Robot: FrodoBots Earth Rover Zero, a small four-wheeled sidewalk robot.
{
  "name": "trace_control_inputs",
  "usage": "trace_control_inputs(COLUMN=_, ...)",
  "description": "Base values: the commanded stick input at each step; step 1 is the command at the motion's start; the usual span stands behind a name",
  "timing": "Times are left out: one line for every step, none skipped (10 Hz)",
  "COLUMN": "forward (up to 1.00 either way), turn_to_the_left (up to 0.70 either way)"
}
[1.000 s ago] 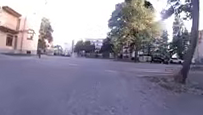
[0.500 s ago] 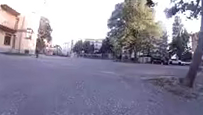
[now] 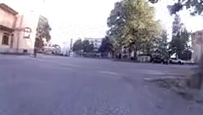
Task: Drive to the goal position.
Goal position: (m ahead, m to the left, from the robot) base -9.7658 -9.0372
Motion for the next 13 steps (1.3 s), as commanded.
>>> trace_control_inputs(forward=0.7, turn_to_the_left=0.0)
trace_control_inputs(forward=0.7, turn_to_the_left=0.0)
trace_control_inputs(forward=0.7, turn_to_the_left=0.0)
trace_control_inputs(forward=0.7, turn_to_the_left=0.0)
trace_control_inputs(forward=0.7, turn_to_the_left=0.0)
trace_control_inputs(forward=0.7, turn_to_the_left=0.0)
trace_control_inputs(forward=0.7, turn_to_the_left=0.0)
trace_control_inputs(forward=0.7, turn_to_the_left=0.0)
trace_control_inputs(forward=0.7, turn_to_the_left=0.0)
trace_control_inputs(forward=0.7, turn_to_the_left=0.0)
trace_control_inputs(forward=0.7, turn_to_the_left=0.0)
trace_control_inputs(forward=0.7, turn_to_the_left=0.0)
trace_control_inputs(forward=0.7, turn_to_the_left=0.0)
